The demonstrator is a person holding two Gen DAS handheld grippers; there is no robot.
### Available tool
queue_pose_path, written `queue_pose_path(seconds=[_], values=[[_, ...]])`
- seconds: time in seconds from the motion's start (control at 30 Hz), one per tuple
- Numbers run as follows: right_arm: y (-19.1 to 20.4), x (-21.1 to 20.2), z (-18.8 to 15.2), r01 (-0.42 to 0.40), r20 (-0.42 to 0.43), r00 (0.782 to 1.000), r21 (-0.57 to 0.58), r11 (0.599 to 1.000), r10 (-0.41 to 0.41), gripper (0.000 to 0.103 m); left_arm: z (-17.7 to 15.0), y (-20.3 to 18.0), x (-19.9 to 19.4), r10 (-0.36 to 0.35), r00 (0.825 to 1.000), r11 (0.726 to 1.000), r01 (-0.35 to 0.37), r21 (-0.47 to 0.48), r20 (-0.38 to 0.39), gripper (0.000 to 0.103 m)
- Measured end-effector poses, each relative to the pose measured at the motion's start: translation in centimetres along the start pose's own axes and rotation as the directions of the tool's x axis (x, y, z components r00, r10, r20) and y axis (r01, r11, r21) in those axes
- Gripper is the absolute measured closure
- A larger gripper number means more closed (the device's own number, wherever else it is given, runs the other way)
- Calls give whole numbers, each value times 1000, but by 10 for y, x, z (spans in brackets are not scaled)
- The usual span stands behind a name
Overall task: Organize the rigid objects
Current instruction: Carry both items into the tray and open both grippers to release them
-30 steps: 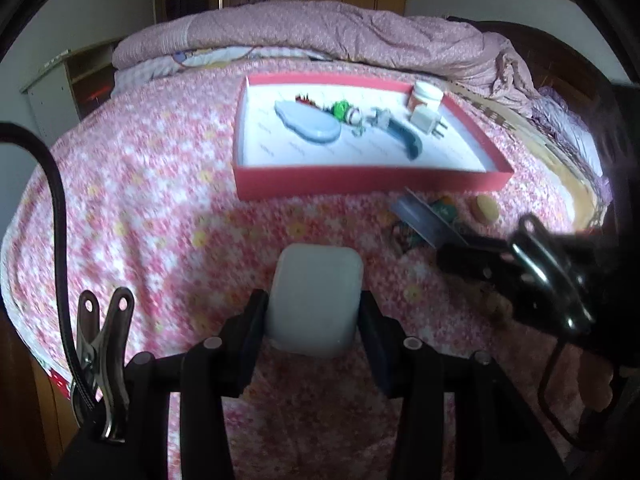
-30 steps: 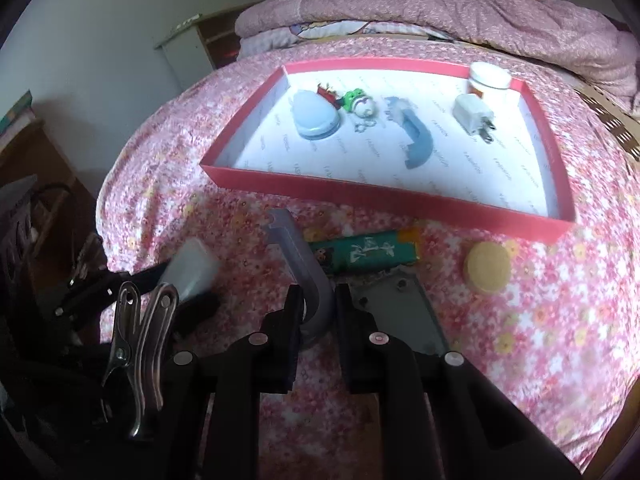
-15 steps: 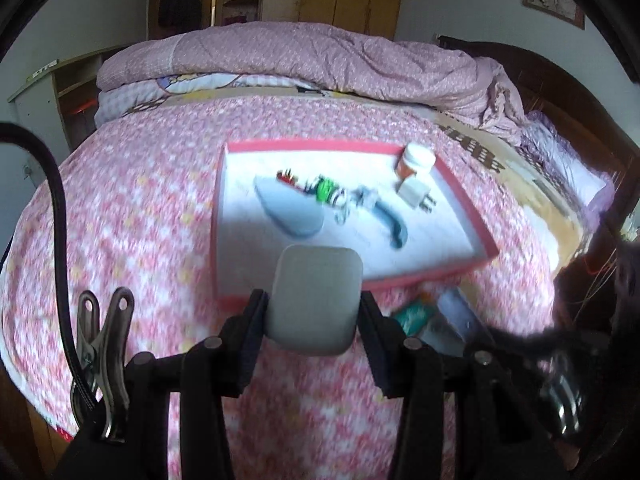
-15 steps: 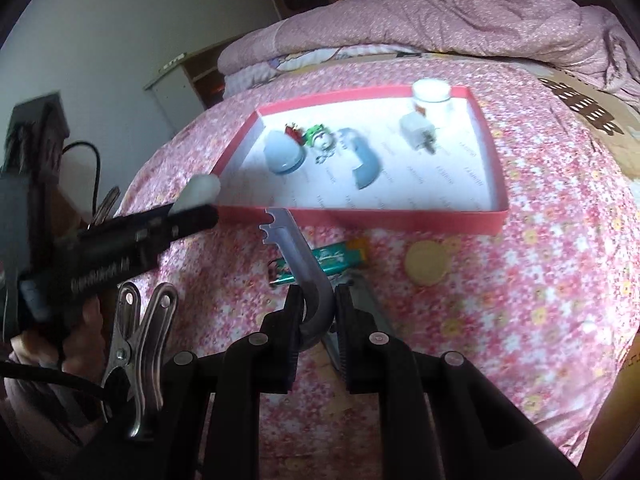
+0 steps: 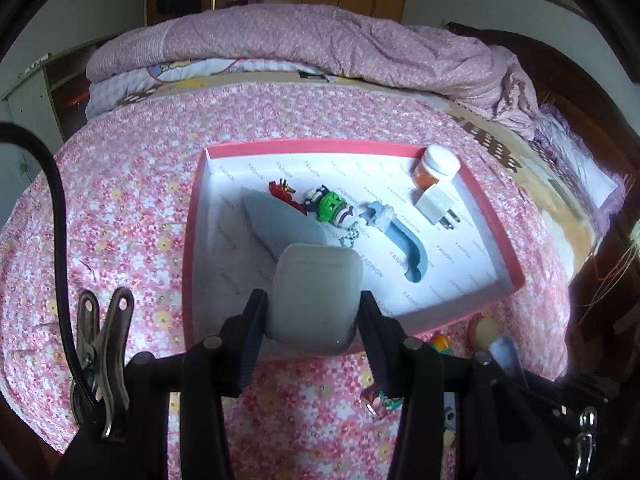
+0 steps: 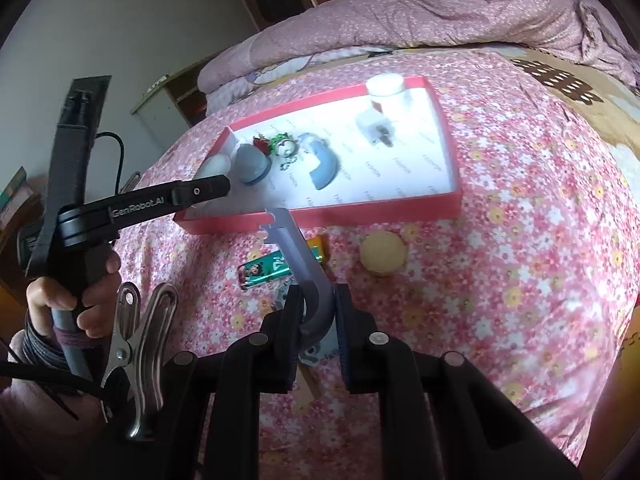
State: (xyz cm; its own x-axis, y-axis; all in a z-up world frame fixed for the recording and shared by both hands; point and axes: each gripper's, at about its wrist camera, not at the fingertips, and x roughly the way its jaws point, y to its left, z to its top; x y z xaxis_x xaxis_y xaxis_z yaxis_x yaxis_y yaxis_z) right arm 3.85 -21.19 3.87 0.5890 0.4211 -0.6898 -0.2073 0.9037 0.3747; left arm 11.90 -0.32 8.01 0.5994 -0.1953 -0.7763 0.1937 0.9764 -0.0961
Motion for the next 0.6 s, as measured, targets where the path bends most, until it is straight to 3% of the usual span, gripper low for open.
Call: queue_pose_path(seconds=[0.33, 0.6], values=[[-7, 8, -4, -5, -21, 1000, 22, 1000, 5, 86, -6, 4, 26, 9, 999, 1000, -10, -20, -41, 55], [-8, 15, -7, 3, -35, 999, 25, 1000, -2, 86, -8, 4, 32, 25, 999, 1000, -26, -15, -24, 55]])
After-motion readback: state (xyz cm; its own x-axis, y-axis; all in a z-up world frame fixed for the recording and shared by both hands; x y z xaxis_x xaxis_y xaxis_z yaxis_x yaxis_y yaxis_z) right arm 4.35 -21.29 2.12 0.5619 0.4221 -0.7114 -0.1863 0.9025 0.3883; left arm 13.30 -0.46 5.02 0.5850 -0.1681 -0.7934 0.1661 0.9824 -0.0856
